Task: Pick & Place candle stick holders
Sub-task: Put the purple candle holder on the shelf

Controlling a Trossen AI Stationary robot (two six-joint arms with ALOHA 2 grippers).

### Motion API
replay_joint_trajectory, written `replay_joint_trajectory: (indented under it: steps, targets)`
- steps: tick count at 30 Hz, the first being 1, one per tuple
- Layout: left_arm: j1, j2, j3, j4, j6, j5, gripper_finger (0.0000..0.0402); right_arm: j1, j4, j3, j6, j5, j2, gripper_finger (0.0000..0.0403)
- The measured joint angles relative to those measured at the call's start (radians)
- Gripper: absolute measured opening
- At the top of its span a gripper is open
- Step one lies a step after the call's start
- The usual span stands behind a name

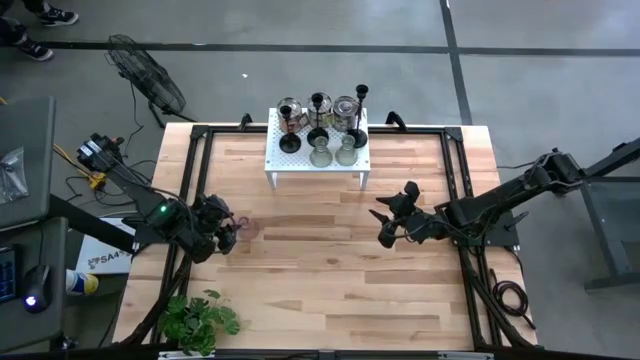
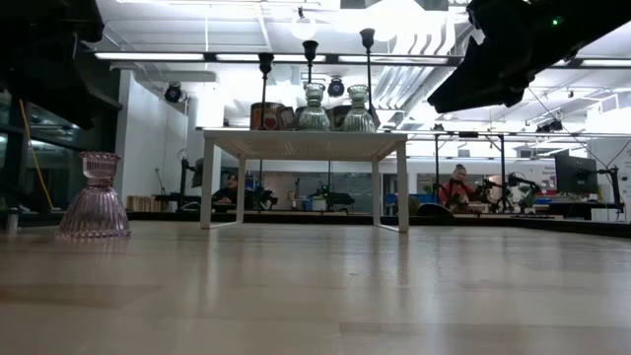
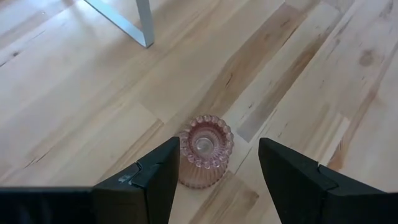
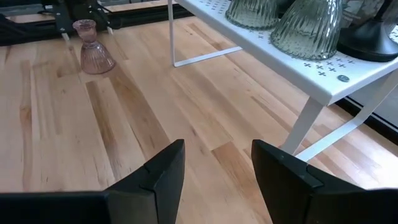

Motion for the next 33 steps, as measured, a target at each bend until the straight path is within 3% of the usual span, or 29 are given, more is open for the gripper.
replay_joint_trajectory:
  steps: [7,12,19,24,33]
  targets:
    - [0.000,0.000,0.000,0.022,-0.061,-0.007,0.0212,0.000,-0.001,0.000,0.000,0.000,0.000,0.0178]
    - [0.000,0.061,0.000,0.062,-0.090,0.065,0.0218,0.000,-0.001,0.000,0.000,0.000,0.000,0.0178]
    - [0.000,0.165,0.000,0.071,-0.161,0.046,0.0301,0.000,-0.010,0.000,0.005,-0.005,0.000,0.0178]
    - [0.000,0.231,0.000,0.073,-0.183,0.086,0.0364,0.000,-0.020,0.000,0.015,-0.006,0.000,0.0178]
    - [0.000,0.371,0.000,0.073,-0.220,0.126,0.0379,0.000,-0.019,0.001,0.016,-0.029,0.000,0.0178]
